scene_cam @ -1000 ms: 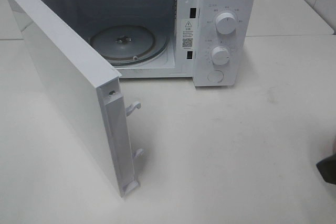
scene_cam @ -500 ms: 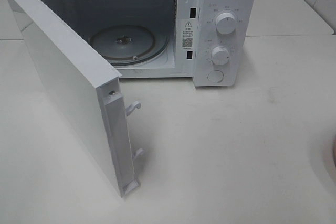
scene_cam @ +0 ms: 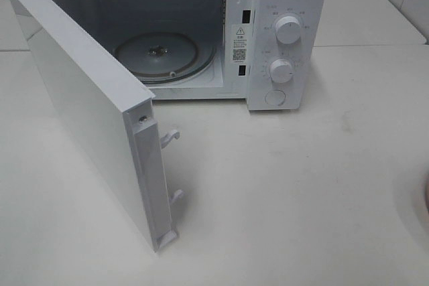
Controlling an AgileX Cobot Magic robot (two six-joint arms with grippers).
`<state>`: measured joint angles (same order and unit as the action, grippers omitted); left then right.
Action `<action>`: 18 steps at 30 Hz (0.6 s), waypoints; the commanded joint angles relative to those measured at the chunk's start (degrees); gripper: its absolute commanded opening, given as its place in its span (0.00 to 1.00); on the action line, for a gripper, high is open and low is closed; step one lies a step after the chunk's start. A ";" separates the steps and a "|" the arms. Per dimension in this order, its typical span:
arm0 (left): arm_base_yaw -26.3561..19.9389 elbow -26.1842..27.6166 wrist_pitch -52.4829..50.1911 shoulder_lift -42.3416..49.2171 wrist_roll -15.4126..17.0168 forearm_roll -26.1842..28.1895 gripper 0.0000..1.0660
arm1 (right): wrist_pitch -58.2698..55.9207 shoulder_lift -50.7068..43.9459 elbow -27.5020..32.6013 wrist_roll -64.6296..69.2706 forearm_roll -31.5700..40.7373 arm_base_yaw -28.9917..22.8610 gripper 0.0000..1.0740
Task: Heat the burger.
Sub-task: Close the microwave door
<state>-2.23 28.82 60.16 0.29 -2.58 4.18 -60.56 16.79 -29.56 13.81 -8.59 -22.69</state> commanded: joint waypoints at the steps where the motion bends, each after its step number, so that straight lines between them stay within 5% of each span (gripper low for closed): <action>1: -0.11 -0.17 -0.74 1.09 0.17 -0.17 0.94 | 0.80 -1.55 0.29 -2.12 1.15 2.35 0.71; 18: -0.11 -0.17 -0.74 1.09 0.17 -0.17 0.94 | 0.97 -15.24 0.46 -5.73 4.87 17.13 0.71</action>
<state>-2.23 28.82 60.16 0.29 -2.58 4.18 -59.70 3.55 -29.22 8.94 -4.01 -6.93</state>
